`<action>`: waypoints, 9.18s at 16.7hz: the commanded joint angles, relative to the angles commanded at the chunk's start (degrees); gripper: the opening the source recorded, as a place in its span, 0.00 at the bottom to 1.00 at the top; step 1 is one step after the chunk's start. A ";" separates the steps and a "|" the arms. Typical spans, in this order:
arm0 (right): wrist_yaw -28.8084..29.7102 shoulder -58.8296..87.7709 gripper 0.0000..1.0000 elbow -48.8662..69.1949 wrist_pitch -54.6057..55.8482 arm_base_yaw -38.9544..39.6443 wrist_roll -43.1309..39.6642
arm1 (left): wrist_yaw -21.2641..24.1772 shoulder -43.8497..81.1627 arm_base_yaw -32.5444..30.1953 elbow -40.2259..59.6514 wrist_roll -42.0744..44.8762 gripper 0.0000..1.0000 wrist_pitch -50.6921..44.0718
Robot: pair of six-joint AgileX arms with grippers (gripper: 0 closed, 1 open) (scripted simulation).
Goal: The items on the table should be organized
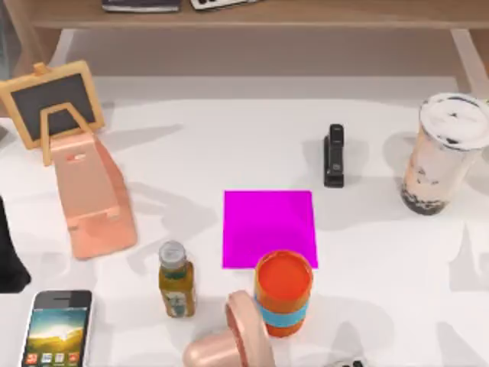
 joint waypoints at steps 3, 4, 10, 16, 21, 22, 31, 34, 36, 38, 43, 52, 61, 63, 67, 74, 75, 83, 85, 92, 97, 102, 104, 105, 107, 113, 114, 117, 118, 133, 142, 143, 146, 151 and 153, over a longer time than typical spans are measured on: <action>0.00 0.00 1.00 0.00 0.00 0.00 0.00 | -0.08 0.41 0.11 0.41 0.46 1.00 -0.22; 0.00 0.00 1.00 0.00 0.00 0.00 0.00 | -0.21 1.26 0.33 1.23 1.41 1.00 -0.69; 0.00 0.00 1.00 0.00 0.00 0.00 0.00 | -1.30 15.50 2.81 13.69 18.22 1.00 -8.72; 0.00 0.00 1.00 0.00 0.00 0.00 0.00 | -1.69 40.92 6.23 34.58 49.64 1.00 -23.40; 0.00 0.00 1.00 0.00 0.00 0.00 0.00 | -1.47 65.73 10.12 54.63 80.47 1.00 -37.86; 0.00 0.00 1.00 0.00 0.00 0.00 0.00 | -1.38 70.71 10.98 58.63 86.62 1.00 -40.75; 0.00 0.00 1.00 0.00 0.00 0.00 0.00 | -0.19 108.30 17.97 87.96 132.11 1.00 -62.15; 0.00 0.00 1.00 0.00 0.00 0.00 0.00 | 0.21 115.18 19.25 93.25 140.35 1.00 -66.09; 0.00 0.00 1.00 0.00 0.00 0.00 0.00 | 0.35 117.27 19.63 94.84 142.83 1.00 -67.30; 0.00 0.00 1.00 0.00 0.00 0.00 0.00 | 0.38 117.59 19.69 95.09 143.21 1.00 -67.49; 0.00 0.00 1.00 0.00 0.00 0.00 0.00 | 0.36 117.84 19.47 94.20 143.09 1.00 -66.41; 0.00 0.00 1.00 0.00 0.00 0.00 0.00 | 0.44 123.67 19.71 83.24 143.34 1.00 -49.57; 0.00 0.00 1.00 0.00 0.00 0.00 0.00 | 0.43 123.73 19.74 83.19 143.34 0.62 -49.45; 0.00 0.00 1.00 0.00 0.00 0.00 0.00 | 0.43 123.73 19.74 83.19 143.34 0.47 -49.45; 0.00 0.00 1.00 0.00 0.00 0.00 0.00 | 0.43 123.73 19.74 83.19 143.34 0.17 -49.45; 0.00 0.00 1.00 0.00 0.00 0.00 0.00 | 0.43 123.73 19.74 83.19 143.34 0.00 -49.45; 0.00 0.00 1.00 0.00 0.00 0.00 0.00 | 0.43 123.73 19.74 83.19 143.34 0.00 -49.45; 0.00 0.00 1.00 0.00 0.00 0.00 0.00 | -0.53 121.38 19.47 86.96 143.33 0.00 -55.62; 0.00 0.00 1.00 0.00 0.00 0.00 0.00 | -0.14 120.42 19.33 89.11 143.37 0.00 -58.51; 0.00 0.00 1.00 0.00 0.00 0.00 0.00 | -0.37 117.06 19.70 96.51 142.59 0.00 -69.24; 0.00 0.00 1.00 0.00 0.00 0.00 0.00 | -0.24 116.88 19.54 97.43 142.83 0.00 -70.30; 0.00 0.00 1.00 0.00 0.00 0.00 0.00 | -0.61 116.04 17.39 99.36 137.33 0.00 -69.65; 0.00 0.00 1.00 0.00 0.00 0.00 0.00 | -0.91 115.34 14.86 101.27 131.01 0.00 -69.04; 0.00 0.00 1.00 0.00 0.00 0.00 0.00 | -1.05 115.01 13.26 102.37 126.96 0.00 -68.71; 0.00 0.00 1.00 0.00 0.00 0.00 0.00 | -1.26 114.53 9.52 104.71 117.33 0.00 -68.11; 0.00 0.00 1.00 0.00 0.00 0.00 0.00 | -1.05 115.67 -4.15 111.37 80.22 0.00 -67.33; 0.00 0.00 1.00 0.00 0.00 0.00 0.00 | -0.90 116.34 -6.53 112.17 73.28 0.00 -67.41; 0.00 0.00 1.00 0.00 0.00 0.00 0.00 | -0.35 119.13 -13.49 113.68 51.99 0.00 -68.02; 0.00 0.00 1.00 0.00 0.00 0.00 0.00 | -0.16 120.27 -15.71 113.86 44.85 0.00 -68.34; 0.00 0.00 1.00 0.00 0.00 0.00 0.00 | 0.82 134.98 -39.95 112.70 -35.27 0.00 -68.15; 0.00 0.00 1.00 0.00 0.00 0.00 0.00 | 0.80 135.80 -41.49 112.95 -39.72 0.00 -67.53; 0.00 0.00 1.00 0.00 0.00 0.00 0.00 | 0.81 135.82 -41.49 112.80 -39.73 0.00 -67.34; 0.00 0.00 1.00 0.00 0.00 0.00 0.00 | 0.81 136.13 -41.63 112.10 -39.79 0.00 -66.35; 0.00 0.00 1.00 0.00 0.00 0.00 0.00 | 0.80 136.45 -41.75 111.52 -39.86 0.00 -65.52; 0.00 0.00 1.00 0.00 0.00 0.00 0.00 | 0.80 136.45 -41.75 111.52 -39.86 0.08 -65.52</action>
